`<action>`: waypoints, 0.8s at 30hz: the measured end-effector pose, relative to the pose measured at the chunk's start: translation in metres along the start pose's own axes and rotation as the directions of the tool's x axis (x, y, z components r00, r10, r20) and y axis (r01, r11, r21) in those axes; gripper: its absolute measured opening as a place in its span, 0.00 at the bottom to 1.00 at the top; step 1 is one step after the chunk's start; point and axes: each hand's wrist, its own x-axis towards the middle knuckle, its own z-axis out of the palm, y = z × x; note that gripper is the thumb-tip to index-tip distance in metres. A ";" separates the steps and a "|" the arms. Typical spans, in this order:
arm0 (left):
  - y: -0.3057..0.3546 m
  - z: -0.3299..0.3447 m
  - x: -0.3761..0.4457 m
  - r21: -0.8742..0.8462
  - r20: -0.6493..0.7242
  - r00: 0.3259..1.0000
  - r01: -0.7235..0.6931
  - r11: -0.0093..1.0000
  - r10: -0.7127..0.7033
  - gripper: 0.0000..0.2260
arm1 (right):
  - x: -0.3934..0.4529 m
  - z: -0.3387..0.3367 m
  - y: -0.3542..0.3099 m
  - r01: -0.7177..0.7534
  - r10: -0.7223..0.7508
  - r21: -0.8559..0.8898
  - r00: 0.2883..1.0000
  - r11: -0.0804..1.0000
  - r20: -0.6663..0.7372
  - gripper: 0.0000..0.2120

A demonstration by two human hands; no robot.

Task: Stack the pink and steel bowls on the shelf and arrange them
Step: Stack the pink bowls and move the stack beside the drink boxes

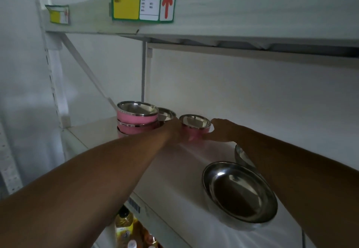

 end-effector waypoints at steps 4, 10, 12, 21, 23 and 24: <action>-0.007 0.008 0.004 -0.061 -0.134 0.991 -0.026 0.998 0.018 0.28 | 0.008 0.007 0.002 0.038 -0.037 0.011 0.999 0.999 -0.031 0.29; -0.004 0.010 0.015 -0.090 -0.162 0.981 -0.120 0.989 0.105 0.24 | 0.006 0.005 0.013 0.037 -0.025 0.082 0.990 0.996 -0.137 0.26; 0.002 0.005 0.014 -0.095 -0.194 0.976 -0.122 0.988 0.102 0.25 | 0.001 0.000 0.013 0.047 -0.025 0.130 0.986 0.990 -0.166 0.26; 0.021 -0.016 -0.002 -0.054 -0.180 0.964 -0.209 0.976 0.197 0.25 | -0.034 -0.030 0.007 0.060 -0.021 0.199 0.982 0.978 -0.190 0.26; 0.024 -0.017 -0.010 -0.066 -0.196 0.957 -0.231 0.971 0.215 0.25 | -0.045 -0.034 0.006 0.025 0.017 0.206 0.980 0.978 -0.200 0.26; 0.026 -0.018 -0.014 -0.072 -0.198 0.955 -0.240 0.968 0.222 0.25 | -0.051 -0.037 0.005 0.020 0.025 0.213 0.978 0.977 -0.207 0.26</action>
